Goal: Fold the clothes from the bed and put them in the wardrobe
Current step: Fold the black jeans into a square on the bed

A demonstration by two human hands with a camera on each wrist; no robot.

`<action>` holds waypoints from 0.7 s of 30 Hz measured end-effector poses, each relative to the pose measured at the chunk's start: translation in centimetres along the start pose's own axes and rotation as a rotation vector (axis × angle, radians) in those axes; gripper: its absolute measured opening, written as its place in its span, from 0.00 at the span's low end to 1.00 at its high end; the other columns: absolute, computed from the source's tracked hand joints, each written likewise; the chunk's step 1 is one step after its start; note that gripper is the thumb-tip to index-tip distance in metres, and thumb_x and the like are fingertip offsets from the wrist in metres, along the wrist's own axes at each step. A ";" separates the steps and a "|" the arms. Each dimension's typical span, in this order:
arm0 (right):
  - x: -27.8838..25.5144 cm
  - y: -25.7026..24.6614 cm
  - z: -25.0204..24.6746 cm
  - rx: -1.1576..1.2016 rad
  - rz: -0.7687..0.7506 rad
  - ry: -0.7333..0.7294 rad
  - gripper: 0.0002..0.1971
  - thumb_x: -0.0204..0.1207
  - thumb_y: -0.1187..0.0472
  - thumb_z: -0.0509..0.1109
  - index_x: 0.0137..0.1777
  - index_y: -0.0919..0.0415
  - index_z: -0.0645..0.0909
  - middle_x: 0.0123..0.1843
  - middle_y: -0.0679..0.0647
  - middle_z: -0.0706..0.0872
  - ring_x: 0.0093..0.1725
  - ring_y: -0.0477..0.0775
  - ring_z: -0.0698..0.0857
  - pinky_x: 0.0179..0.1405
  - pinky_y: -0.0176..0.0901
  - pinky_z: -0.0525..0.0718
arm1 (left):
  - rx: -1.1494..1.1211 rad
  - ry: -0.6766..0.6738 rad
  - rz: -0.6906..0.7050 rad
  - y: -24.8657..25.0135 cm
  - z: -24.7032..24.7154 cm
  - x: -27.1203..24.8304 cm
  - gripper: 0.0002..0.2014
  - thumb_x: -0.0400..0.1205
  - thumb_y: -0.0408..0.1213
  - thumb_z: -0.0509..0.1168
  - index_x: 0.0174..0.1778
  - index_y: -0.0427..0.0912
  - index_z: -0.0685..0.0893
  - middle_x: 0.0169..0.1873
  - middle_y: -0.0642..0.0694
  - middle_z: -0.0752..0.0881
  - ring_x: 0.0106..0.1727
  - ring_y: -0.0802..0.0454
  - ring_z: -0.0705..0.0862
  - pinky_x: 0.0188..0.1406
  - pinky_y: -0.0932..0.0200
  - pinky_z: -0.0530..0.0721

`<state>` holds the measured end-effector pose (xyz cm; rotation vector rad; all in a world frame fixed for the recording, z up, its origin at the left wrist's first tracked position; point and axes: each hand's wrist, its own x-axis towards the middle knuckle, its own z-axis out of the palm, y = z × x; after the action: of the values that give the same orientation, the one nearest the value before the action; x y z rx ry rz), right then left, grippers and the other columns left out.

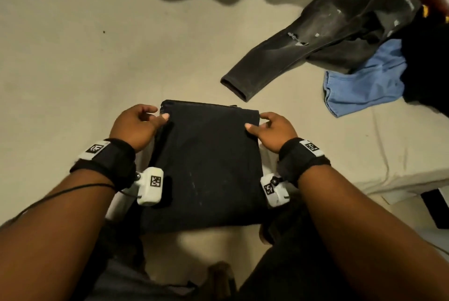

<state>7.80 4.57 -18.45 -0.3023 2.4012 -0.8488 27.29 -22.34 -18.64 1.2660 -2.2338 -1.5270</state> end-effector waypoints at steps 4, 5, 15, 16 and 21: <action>2.4 -0.5 1.3 0.048 -0.021 0.052 0.24 0.78 0.46 0.76 0.72 0.52 0.81 0.62 0.51 0.89 0.62 0.53 0.87 0.67 0.47 0.83 | 0.066 -0.061 -0.058 0.1 2.5 2.2 0.16 0.81 0.53 0.74 0.58 0.49 0.82 0.46 0.51 0.86 0.48 0.50 0.85 0.50 0.56 0.77; 2.9 -0.5 1.3 0.034 -0.018 0.074 0.18 0.77 0.48 0.77 0.65 0.52 0.84 0.56 0.50 0.90 0.56 0.53 0.88 0.63 0.47 0.85 | 0.085 -0.052 -0.066 0.2 3.1 2.7 0.16 0.80 0.54 0.74 0.55 0.48 0.81 0.44 0.50 0.85 0.47 0.48 0.85 0.48 0.54 0.77; 5.5 -1.3 3.2 0.271 -0.125 0.198 0.06 0.78 0.56 0.78 0.48 0.54 0.85 0.35 0.50 0.85 0.35 0.44 0.83 0.46 0.34 0.82 | 0.179 0.118 -0.035 -1.0 1.7 5.1 0.12 0.84 0.51 0.69 0.48 0.45 0.83 0.42 0.48 0.87 0.47 0.44 0.84 0.48 0.56 0.74; 5.7 -1.1 3.7 0.259 -0.085 0.162 0.07 0.78 0.52 0.78 0.48 0.54 0.86 0.35 0.50 0.87 0.37 0.44 0.85 0.47 0.35 0.82 | 0.204 0.058 -0.056 -1.6 2.0 5.0 0.13 0.84 0.52 0.68 0.52 0.46 0.85 0.47 0.49 0.87 0.49 0.47 0.84 0.51 0.57 0.75; 6.3 -1.8 4.2 0.142 -0.137 0.225 0.15 0.80 0.50 0.75 0.35 0.59 0.86 0.30 0.47 0.85 0.32 0.46 0.81 0.39 0.38 0.80 | 0.114 0.057 -0.025 -1.5 2.0 4.8 0.11 0.87 0.48 0.67 0.56 0.47 0.90 0.48 0.53 0.90 0.50 0.53 0.87 0.47 0.64 0.78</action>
<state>5.18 -1.38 -22.79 -0.3346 2.5308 -1.1647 24.01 -24.50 -22.28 1.3561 -2.3057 -1.3713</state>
